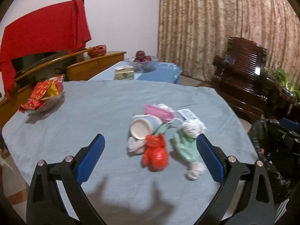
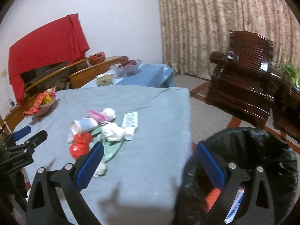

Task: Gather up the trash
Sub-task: 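Move both grippers back over the remaining trash on the table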

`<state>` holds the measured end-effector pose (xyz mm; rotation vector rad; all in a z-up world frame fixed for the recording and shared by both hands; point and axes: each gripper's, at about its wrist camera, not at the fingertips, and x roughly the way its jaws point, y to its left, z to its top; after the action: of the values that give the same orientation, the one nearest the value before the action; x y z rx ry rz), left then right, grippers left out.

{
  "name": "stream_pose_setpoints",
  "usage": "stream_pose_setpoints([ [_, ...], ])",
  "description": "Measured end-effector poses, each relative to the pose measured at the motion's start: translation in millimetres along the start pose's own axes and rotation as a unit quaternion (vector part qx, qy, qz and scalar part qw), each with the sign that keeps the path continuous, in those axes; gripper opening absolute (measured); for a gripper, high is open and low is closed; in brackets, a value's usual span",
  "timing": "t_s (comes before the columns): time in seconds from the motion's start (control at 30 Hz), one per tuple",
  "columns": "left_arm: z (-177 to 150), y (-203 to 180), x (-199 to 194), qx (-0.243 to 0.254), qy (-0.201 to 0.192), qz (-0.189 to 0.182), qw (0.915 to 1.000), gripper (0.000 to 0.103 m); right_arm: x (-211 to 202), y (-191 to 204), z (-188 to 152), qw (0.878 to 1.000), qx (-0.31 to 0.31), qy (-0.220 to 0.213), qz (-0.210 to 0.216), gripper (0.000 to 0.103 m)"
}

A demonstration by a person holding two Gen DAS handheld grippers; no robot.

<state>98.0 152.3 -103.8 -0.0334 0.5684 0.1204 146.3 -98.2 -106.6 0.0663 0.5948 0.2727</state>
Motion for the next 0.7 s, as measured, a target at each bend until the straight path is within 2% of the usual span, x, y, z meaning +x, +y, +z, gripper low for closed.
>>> stream_pose_setpoints([
  [0.33,-13,29,25,-0.017,0.025,0.013,0.9994,0.095,50,48,-10,0.999,-0.025,0.029,0.031,0.096],
  [0.4,-17,35,33,-0.021,0.033,0.016,0.9991,0.095,62,54,-15,0.999,-0.028,0.034,0.032,0.090],
  [0.7,-27,51,53,-0.028,0.054,0.020,0.9980,0.095,111,77,-34,0.995,-0.031,0.088,0.043,0.076],
])
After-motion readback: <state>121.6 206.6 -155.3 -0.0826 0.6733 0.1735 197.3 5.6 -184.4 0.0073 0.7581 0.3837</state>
